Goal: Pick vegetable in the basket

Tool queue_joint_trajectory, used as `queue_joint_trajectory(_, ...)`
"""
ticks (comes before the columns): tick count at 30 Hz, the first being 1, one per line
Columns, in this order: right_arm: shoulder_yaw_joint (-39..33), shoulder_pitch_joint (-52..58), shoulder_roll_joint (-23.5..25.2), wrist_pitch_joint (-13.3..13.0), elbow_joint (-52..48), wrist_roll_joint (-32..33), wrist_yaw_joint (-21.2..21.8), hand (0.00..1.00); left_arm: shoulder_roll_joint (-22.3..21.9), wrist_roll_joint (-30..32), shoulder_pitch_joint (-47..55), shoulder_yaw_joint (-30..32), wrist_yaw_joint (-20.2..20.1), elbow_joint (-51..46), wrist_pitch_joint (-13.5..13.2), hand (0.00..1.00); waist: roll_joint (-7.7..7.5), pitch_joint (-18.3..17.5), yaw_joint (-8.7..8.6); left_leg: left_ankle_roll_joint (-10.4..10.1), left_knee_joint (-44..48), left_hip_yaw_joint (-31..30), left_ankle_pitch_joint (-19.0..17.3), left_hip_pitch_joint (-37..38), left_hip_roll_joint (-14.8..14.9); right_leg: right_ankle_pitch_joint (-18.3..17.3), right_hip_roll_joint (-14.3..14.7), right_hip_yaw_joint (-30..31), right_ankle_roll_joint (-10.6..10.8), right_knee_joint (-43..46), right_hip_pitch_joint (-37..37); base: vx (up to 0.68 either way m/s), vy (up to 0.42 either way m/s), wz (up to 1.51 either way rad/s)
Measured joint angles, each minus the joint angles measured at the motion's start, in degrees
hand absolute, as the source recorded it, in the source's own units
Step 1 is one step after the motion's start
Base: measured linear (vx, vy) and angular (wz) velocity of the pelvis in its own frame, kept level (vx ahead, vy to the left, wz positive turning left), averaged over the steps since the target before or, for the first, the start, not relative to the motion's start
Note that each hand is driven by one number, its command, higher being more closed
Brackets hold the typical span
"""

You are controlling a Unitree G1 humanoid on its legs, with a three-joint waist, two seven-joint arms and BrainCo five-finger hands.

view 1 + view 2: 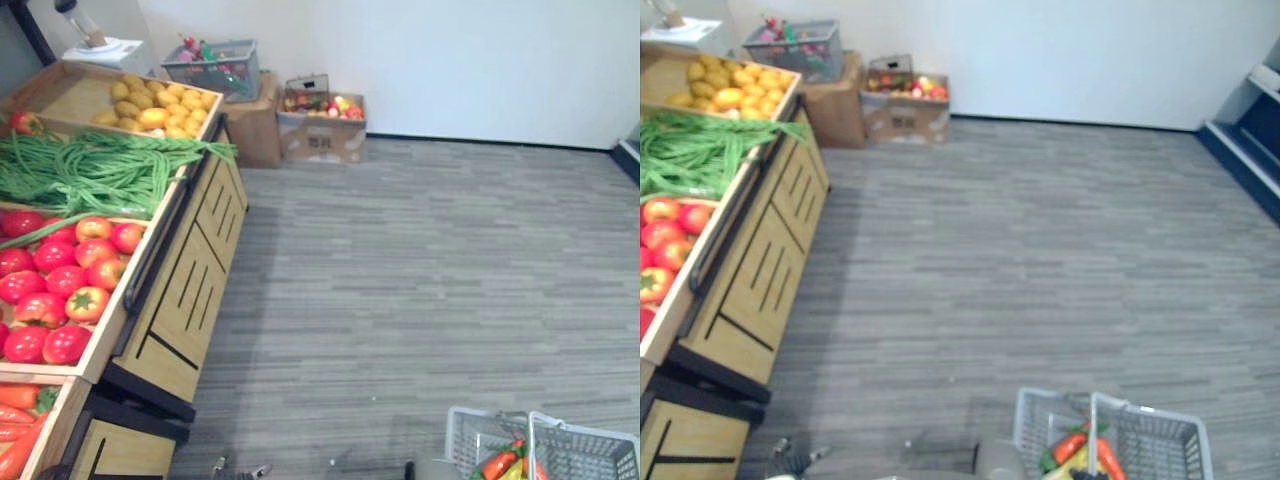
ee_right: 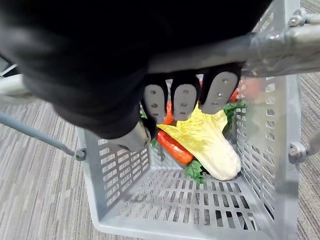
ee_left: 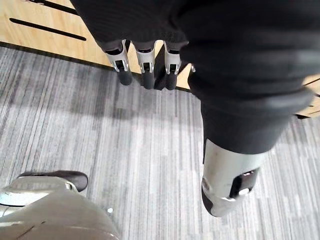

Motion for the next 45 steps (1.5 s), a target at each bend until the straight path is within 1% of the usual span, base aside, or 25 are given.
queue_joint_trajectory(1, 0.2, 0.4, 0.3, 0.2, -0.3, 0.9, 0.1, 1.0, -0.8, 0.0, -0.3, 1.1, -0.1, -0.1, 0.0, 0.0, 0.14, 0.0, -0.09, -0.7, -0.9, 0.5, -0.1, 1.4, 0.9, 0.8, 0.2, -1.6, 0.7, -5.0, 0.1, 0.32, -0.23, 0.05)
queue_joint_trajectory(3, 0.4, 1.1, 1.6, 0.5, -0.8, 1.2, 0.1, 1.0, -1.5, 0.0, -0.2, 2.1, -0.1, -0.7, 0.0, 0.0, -1.2, -0.5, -0.02, -2.2, -1.4, 1.2, -0.6, 2.9, 0.6, 6.5, -1.0, -3.5, 1.1, -12.0, 0.7, 0.29, -0.26, 0.08)
queue_joint_trajectory(4, 0.2, 1.8, 2.3, 0.9, -0.9, 1.2, -0.1, 1.0, -1.5, 0.3, -0.7, 3.5, -0.4, -1.0, 0.0, 0.0, -1.4, -0.9, 0.06, -4.3, -1.5, 1.3, -1.6, 3.8, 1.2, 5.0, -1.0, -4.8, 0.6, -12.1, 1.4, 0.26, -0.308, 0.08)
queue_joint_trajectory(5, -0.3, 1.8, 1.7, 0.9, -2.0, 1.2, -0.6, 1.0, -2.8, 0.3, -1.1, 3.7, -0.6, -1.3, -0.1, 0.0, 0.34, -1.4, -0.12, -5.6, -1.5, 2.0, -0.6, 3.7, 2.7, 3.9, 0.0, -6.1, -0.3, -11.5, 1.1, 0.25, -0.295, 0.11)
queue_joint_trajectory(8, -0.3, 2.0, 0.1, 1.4, -2.1, 1.1, 0.1, 1.0, -5.9, 0.3, -1.6, 3.4, -1.1, -1.6, -0.1, 0.0, 1.28, -1.6, -0.39, -7.5, -2.0, 2.9, 3.8, 3.9, 3.6, 0.7, 0.6, -7.6, -1.7, -10.1, 1.2, 0.18, -0.231, 0.17)
queue_joint_trajectory(10, -0.3, 1.3, -0.1, 1.4, -1.6, 1.1, 0.4, 1.0, -6.4, 0.1, -1.5, 3.5, -1.1, -1.6, -0.1, 0.0, 1.33, -1.7, -0.34, -7.7, -0.1, 2.7, 6.8, 3.4, 4.0, -1.0, 1.3, -8.2, -2.2, -11.3, 2.8, 0.14, -0.258, 0.13)
queue_joint_trajectory(13, -0.3, 0.7, -0.7, 1.4, 0.4, 0.8, 0.6, 1.0, -6.5, -0.2, -1.5, 3.6, -1.2, -2.2, -0.3, 0.0, 0.72, -1.4, -0.27, -8.7, 16.8, 0.0, 10.1, -3.4, 4.4, -1.9, 1.5, -9.0, -3.2, -13.7, 7.2, 0.12, -0.186, 0.16)
queue_joint_trajectory(14, -0.3, 0.9, -0.9, 1.5, 0.8, 0.9, 0.6, 1.0, -6.6, -0.3, -1.5, 3.7, -1.2, -2.8, -0.5, 0.0, 0.97, -1.3, 0.05, -10.3, 24.6, -1.8, 13.4, -7.2, 4.1, -1.9, 1.5, -8.9, -3.2, -14.6, 9.2, 0.07, -0.085, 0.0)
queue_joint_trajectory(15, -0.4, 0.8, -1.2, 1.4, 1.0, 0.9, 0.6, 1.0, -6.7, -0.4, -1.5, 3.7, -1.3, -2.8, -0.6, 0.0, 1.13, -1.4, 0.08, -10.7, 30.1, -2.5, 13.8, -10.2, 3.6, -1.9, 1.2, -8.7, -3.2, -15.7, 10.4, 0.09, -0.064, -0.06)
queue_joint_trajectory(16, -0.5, 0.7, -1.5, 1.4, 1.0, 0.9, 0.6, 1.0, -6.7, -0.4, -1.5, 3.7, -1.3, -2.8, -0.6, 0.0, 1.13, -1.4, 0.07, -10.7, 31.6, -2.4, 13.5, -11.5, 3.2, -1.9, 1.1, -8.4, -3.3, -16.3, 10.9, 0.1, -0.017, -0.1)
queue_joint_trajectory(18, -1.8, 0.6, -1.7, 1.4, 1.0, 0.8, 0.6, 1.0, -6.7, -0.8, -1.7, 3.8, -1.3, -2.9, -0.8, 0.0, 1.0, -1.4, 0.16, -9.4, 31.4, 1.0, 9.9, -14.5, 2.7, -1.4, 0.6, -7.8, -2.6, -18.9, 13.3, 0.11, 0.03, -0.12)
queue_joint_trajectory(20, -2.7, -0.1, -1.9, 1.4, 1.2, 0.8, 0.4, 1.0, -6.7, -0.8, -1.7, 4.1, -1.2, -2.8, -1.2, 0.0, 0.89, -1.4, 0.21, -7.1, 19.6, 3.8, 7.7, -13.2, 2.3, -0.9, -0.1, -6.0, -1.6, -20.5, 14.4, 0.14, 0.131, -0.36)
queue_joint_trajectory(21, -2.7, -0.2, -2.0, 1.4, 1.2, 0.8, 0.3, 1.0, -6.7, -0.8, -1.7, 4.2, -1.2, -2.8, -1.2, 0.0, 0.84, -1.4, 0.17, -6.6, 15.4, 3.9, 8.0, -12.9, 2.3, -0.7, -0.3, -5.5, -1.3, -20.7, 14.3, 0.17, 0.252, -0.51)
queue_joint_trajectory(23, -2.6, -0.5, -2.6, 1.4, 1.2, 0.8, 0.3, 1.0, -6.7, -0.7, -1.7, 4.2, -1.2, -2.6, -1.2, 0.0, 0.95, -1.4, 0.12, -3.7, 3.4, 3.0, 10.3, -11.5, 2.3, -0.3, -0.5, -3.7, 0.2, -21.0, 14.1, 0.18, 0.299, -0.44)
queue_joint_trajectory(24, -2.8, -0.4, -2.9, 1.4, 1.5, 0.8, 0.2, 1.0, -6.7, -0.8, -1.8, 4.2, -1.2, -2.2, -1.2, 0.0, 1.52, -1.7, 0.19, -5.5, -1.8, 0.7, 11.7, -10.1, 2.0, -0.4, -0.7, -2.8, 2.0, -21.0, 14.0, 0.19, 0.35, -0.3)
queue_joint_trajectory(26, -3.1, -0.1, -1.6, 1.2, 2.6, 0.8, 0.3, 1.0, -5.1, -0.6, -1.6, 3.6, -1.1, -1.8, -1.2, 0.0, -1.23, -3.0, -0.42, -4.2, -2.7, 2.6, 11.2, -9.7, -1.6, 0.8, -4.2, -2.6, 4.2, -23.6, 14.6, 0.19, 0.322, -0.16)
queue_joint_trajectory(27, -3.1, -0.1, -1.0, 1.2, 2.9, 0.8, 0.4, 1.0, -4.5, -0.7, -1.7, 3.6, -1.1, -1.7, -1.2, 0.0, -2.04, -3.2, -0.62, -4.0, -2.7, 3.1, 11.0, -9.7, -2.3, 1.2, -4.9, -2.6, 4.5, -24.6, 15.1, 0.17, 0.216, -0.09)
queue_joint_trajectory(28, -3.1, -0.1, -0.4, 1.1, 3.8, 0.7, 0.4, 1.0, -3.1, -0.6, -1.7, 2.9, -1.1, -1.5, -1.1, 0.0, -3.25, -3.7, -0.9, -3.7, -2.8, 4.0, 10.8, -9.7, -3.6, 2.3, -6.0, -2.5, 4.6, -25.8, 15.2, 0.17, 0.207, -0.19)
queue_joint_trajectory(31, -3.1, -0.4, -0.8, 1.0, 4.2, 0.6, 0.3, 1.0, -1.0, -0.1, -1.7, 0.7, -1.1, -0.2, -1.0, 0.0, -3.95, -4.2, -0.89, -2.8, -3.9, 5.9, 10.3, -8.2, -4.9, 4.4, -7.2, -2.5, 4.8, -26.5, 15.0, 0.13, 0.152, -0.32)
queue_joint_trajectory(35, -3.1, -1.6, -2.8, 0.8, 4.4, 0.7, 0.1, 1.0, 0.3, 0.2, -1.2, -0.9, -1.2, 2.0, -0.4, 0.0, -1.6, -3.6, -0.94, -2.4, -6.8, 8.8, 10.0, -4.2, -3.3, 6.7, -5.7, -2.2, 2.1, -19.3, 11.5, 0.02, 0.048, -0.46)
queue_joint_trajectory(37, -3.0, -1.3, -2.7, 0.8, 4.5, 0.7, 0.1, 1.0, 0.5, 0.0, -1.1, -0.9, -1.2, 2.1, -0.4, 0.0, -1.79, -3.8, -1.2, -2.4, -7.7, 8.9, 10.0, -3.3, -3.3, 6.8, -5.7, -3.6, 2.0, -17.4, 11.0, -0.04, 0.031, -0.13)
queue_joint_trajectory(39, -2.3, -1.0, -2.4, 0.8, 4.5, 0.7, 0.1, 1.0, 0.8, -0.8, -0.7, -0.8, -1.2, 2.1, -0.4, 0.0, -2.16, -4.0, -1.18, -2.4, -8.5, 8.9, 10.0, -3.3, -3.6, 6.8, -5.8, -3.6, 2.0, -18.7, 11.6, -0.01, 0.011, -0.04)
queue_joint_trajectory(40, -1.3, -0.8, -1.7, 0.9, 4.8, 0.7, 0.7, 1.0, 1.2, -2.4, -0.4, -0.3, -1.3, 2.1, -0.4, 0.0, -3.2, -4.4, -1.04, -2.5, -9.0, 8.9, 10.5, -3.4, -4.1, 6.8, -6.1, -4.5, 2.0, -22.2, 12.5, 0.01, -0.038, -0.02)
queue_joint_trajectory(42, -0.2, -0.9, -1.4, 0.9, 5.8, 0.8, 0.7, 1.0, 1.3, -4.4, -0.2, 0.4, -1.4, 2.4, -0.4, 0.0, -3.81, -4.3, -0.95, -2.3, -9.9, 8.9, 11.8, -3.4, -4.8, 6.7, -6.3, -6.2, 2.0, -25.9, 14.1, 0.0, -0.048, 0.01)
queue_joint_trajectory(45, -0.3, -0.6, -1.7, 0.9, 6.4, 0.9, 0.7, 1.0, 0.9, -5.3, -0.2, 1.5, -1.5, 2.8, -0.4, 0.0, -3.48, -4.3, -1.14, -2.8, -12.6, 8.2, 14.0, -3.2, -4.7, 6.5, -5.8, -7.6, 2.7, -29.1, 15.1, -0.05, -0.082, 0.11)
